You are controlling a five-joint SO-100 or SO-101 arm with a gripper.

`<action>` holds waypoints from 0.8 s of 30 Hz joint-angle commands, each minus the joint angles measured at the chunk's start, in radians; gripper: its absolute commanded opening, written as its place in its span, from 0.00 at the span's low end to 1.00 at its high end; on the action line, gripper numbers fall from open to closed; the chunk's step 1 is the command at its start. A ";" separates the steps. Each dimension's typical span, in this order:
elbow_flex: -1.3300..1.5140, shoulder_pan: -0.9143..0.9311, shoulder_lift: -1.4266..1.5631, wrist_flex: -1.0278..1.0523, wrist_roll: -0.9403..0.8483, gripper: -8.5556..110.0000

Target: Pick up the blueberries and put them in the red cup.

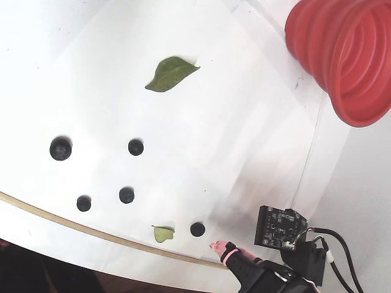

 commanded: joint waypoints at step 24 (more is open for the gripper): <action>-0.011 0.064 -0.242 -0.215 -0.009 0.22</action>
